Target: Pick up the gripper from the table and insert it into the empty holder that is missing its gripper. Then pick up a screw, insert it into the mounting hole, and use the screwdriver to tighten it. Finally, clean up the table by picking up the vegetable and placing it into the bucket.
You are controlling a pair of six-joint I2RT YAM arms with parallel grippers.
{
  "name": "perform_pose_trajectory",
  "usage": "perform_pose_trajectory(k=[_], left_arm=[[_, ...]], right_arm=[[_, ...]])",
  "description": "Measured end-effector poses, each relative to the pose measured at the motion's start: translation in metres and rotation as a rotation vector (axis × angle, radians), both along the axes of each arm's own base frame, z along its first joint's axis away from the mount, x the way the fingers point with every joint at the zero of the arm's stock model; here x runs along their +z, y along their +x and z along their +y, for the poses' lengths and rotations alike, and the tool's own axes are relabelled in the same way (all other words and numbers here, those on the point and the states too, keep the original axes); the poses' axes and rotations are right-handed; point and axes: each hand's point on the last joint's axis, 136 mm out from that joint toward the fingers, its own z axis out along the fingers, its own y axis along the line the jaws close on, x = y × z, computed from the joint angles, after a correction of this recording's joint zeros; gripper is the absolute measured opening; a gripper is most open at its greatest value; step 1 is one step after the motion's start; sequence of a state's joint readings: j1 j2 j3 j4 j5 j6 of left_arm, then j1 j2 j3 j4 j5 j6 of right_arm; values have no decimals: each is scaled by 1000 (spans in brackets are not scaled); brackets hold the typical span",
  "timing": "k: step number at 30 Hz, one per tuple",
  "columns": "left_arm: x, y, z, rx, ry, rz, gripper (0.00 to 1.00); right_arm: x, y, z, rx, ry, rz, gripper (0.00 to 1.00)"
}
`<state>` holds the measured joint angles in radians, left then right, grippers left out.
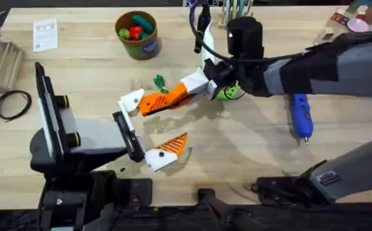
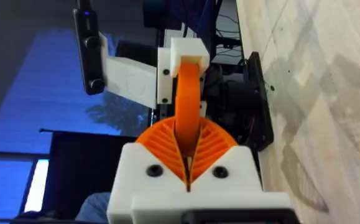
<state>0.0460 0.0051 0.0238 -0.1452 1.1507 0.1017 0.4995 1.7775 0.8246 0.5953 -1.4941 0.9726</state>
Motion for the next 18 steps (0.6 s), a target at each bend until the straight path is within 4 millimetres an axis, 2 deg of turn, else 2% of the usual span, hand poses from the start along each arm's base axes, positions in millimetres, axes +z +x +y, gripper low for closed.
perform_pose_trajectory(k=[5, 18], left_arm=[[0, -1, 0, -5, -1, 1, 986], [0, -4, -2, -26, -3, 1, 986]], right_arm=[[0, -6, 0, 35, 9, 10, 8], [1, -4, -5, 18, 14, -1, 8]])
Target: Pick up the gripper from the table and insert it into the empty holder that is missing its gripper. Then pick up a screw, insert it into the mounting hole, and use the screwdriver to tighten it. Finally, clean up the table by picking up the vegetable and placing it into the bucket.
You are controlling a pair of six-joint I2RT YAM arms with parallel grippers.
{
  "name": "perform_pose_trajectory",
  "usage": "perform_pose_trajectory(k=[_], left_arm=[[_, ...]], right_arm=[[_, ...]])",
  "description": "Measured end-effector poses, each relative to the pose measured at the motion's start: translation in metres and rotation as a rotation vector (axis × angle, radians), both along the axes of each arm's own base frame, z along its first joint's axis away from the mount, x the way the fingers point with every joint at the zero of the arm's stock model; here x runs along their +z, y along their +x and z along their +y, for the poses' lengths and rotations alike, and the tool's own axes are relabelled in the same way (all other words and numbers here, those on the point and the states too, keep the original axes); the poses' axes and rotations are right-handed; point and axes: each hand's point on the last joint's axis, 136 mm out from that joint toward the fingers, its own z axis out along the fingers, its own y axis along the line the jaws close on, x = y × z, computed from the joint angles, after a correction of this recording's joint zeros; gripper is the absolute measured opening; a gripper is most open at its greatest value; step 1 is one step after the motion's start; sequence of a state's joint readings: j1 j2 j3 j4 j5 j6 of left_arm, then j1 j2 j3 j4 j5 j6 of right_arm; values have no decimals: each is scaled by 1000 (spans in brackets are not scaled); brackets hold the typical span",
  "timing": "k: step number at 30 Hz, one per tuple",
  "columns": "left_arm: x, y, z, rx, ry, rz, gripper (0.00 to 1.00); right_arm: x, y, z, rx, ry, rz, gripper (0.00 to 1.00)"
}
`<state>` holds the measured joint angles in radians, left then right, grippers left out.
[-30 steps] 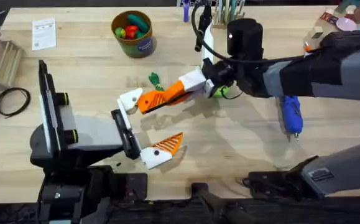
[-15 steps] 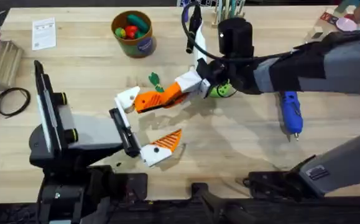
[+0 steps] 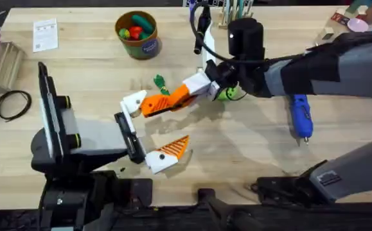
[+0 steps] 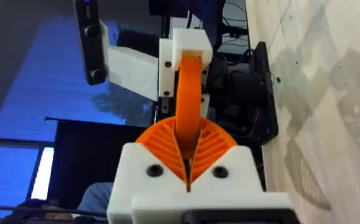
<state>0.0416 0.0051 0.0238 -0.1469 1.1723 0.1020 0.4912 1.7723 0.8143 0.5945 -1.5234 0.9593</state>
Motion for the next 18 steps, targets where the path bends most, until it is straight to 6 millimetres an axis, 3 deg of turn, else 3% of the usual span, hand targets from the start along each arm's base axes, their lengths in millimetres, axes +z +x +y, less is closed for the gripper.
perform_pose_trajectory(k=[18], left_arm=[[0, -7, -4, -47, -4, 3, 986]], right_arm=[[-3, 6, -8, -29, -4, 7, 8]])
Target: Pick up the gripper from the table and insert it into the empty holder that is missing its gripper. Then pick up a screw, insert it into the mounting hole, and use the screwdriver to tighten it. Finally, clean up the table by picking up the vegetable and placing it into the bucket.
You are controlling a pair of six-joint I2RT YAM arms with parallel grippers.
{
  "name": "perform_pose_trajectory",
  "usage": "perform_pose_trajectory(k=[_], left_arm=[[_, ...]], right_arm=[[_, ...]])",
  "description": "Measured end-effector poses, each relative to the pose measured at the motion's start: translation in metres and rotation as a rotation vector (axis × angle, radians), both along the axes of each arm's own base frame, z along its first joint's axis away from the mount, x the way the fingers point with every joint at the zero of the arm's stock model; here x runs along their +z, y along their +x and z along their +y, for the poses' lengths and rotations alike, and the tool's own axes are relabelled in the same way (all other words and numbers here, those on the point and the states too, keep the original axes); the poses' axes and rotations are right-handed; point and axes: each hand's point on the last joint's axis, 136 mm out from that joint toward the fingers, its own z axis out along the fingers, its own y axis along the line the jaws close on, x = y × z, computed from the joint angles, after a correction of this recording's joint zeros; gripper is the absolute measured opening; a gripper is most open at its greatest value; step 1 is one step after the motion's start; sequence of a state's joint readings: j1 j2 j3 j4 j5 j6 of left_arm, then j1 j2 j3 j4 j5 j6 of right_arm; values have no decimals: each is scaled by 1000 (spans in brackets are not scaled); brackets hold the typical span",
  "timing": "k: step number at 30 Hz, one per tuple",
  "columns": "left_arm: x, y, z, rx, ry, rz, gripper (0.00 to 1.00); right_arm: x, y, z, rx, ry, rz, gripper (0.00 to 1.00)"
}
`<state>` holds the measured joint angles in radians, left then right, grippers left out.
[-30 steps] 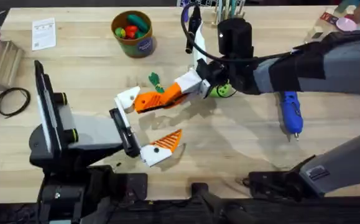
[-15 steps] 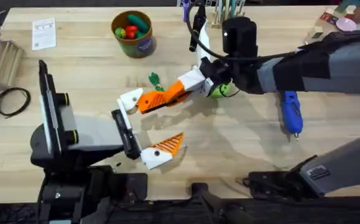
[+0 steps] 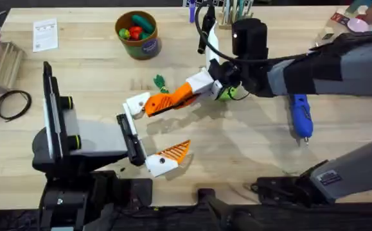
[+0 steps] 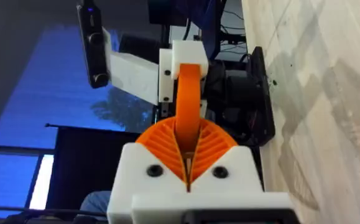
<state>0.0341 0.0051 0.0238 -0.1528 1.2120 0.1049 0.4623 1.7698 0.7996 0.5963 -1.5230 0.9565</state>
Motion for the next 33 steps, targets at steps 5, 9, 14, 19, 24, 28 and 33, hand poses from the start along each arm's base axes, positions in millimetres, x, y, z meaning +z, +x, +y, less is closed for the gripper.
perform_pose_trajectory(k=[5, 9, 14, 19, 24, 28, 33], left_arm=[[0, -3, -2, -21, -2, 0, 987], [1, -5, -2, -32, -2, -6, 986], [0, -5, -2, -32, -2, -2, 986], [0, -5, -2, -32, -3, 2, 986], [0, -5, -2, -32, -4, 3, 986], [0, -5, -2, -32, -4, 3, 985], [0, -5, -2, -32, -4, 3, 986]], right_arm=[[2, -7, -5, -4, 1, -3, 8], [6, -10, -6, -11, 2, -14, 8], [0, -15, -8, -9, -6, 5, 8], [-1, -17, -10, -3, -5, 9, 8], [-2, -18, -10, -2, 0, 0, 8], [-2, -21, -7, 10, 4, -8, 8], [-2, -26, -4, 26, 6, -13, 8]])
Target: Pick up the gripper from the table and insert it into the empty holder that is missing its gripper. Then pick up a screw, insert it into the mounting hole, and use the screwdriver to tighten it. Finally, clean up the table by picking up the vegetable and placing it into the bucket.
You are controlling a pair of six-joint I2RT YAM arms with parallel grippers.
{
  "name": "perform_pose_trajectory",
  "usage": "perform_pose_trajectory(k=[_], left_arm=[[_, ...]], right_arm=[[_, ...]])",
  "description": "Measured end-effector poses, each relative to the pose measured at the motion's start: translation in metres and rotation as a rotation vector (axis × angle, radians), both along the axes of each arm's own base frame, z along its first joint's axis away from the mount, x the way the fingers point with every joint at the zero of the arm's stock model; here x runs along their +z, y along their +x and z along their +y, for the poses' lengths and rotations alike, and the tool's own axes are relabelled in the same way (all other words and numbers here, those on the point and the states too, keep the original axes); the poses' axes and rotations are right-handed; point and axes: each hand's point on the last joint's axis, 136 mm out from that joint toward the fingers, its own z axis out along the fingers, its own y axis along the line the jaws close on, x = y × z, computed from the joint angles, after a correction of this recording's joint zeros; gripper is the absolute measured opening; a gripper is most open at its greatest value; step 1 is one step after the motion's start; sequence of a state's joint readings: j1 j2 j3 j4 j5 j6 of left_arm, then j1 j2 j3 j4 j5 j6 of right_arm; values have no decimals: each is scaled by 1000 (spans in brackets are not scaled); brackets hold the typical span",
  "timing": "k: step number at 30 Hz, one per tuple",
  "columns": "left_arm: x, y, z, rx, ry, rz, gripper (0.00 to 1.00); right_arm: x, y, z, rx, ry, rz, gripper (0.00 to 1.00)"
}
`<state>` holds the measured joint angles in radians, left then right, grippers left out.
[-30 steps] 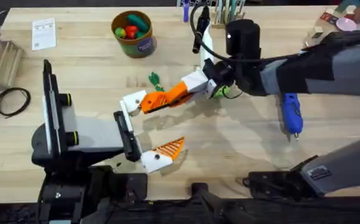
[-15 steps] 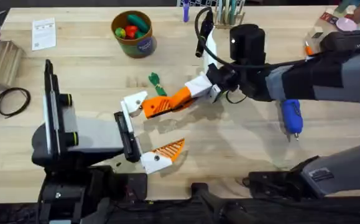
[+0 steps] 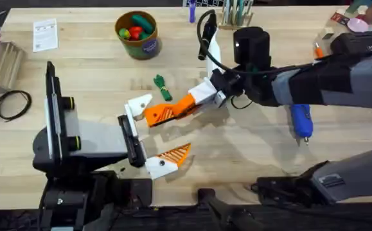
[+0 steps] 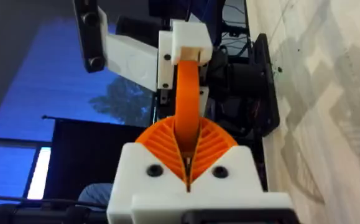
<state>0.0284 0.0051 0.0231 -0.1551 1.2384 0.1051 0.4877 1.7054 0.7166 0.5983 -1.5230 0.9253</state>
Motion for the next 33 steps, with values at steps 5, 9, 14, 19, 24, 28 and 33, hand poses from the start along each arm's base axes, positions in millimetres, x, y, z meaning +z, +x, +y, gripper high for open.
perform_pose_trajectory(k=[5, 9, 14, 19, 24, 28, 33], left_arm=[[0, 0, 0, 0, 0, 0, 986], [0, 0, 0, 0, 0, 0, 986], [0, 0, 0, 0, 0, 0, 987], [0, 0, 0, 0, 0, 0, 987], [0, 0, 0, 0, 0, -1, 987], [0, 0, 0, 3, 1, -2, 986], [0, 2, 1, 13, 2, -4, 987]], right_arm=[[0, 0, 0, 0, 3, -5, 8], [0, 0, 0, 0, 3, -5, 8], [0, 0, 0, 0, 2, -5, 8], [-1, 0, 0, 0, 0, 0, 8], [1, 4, 2, 0, 2, -4, 8], [4, 6, 3, -1, 0, -1, 8], [6, 10, 9, 10, -5, 11, 8]])
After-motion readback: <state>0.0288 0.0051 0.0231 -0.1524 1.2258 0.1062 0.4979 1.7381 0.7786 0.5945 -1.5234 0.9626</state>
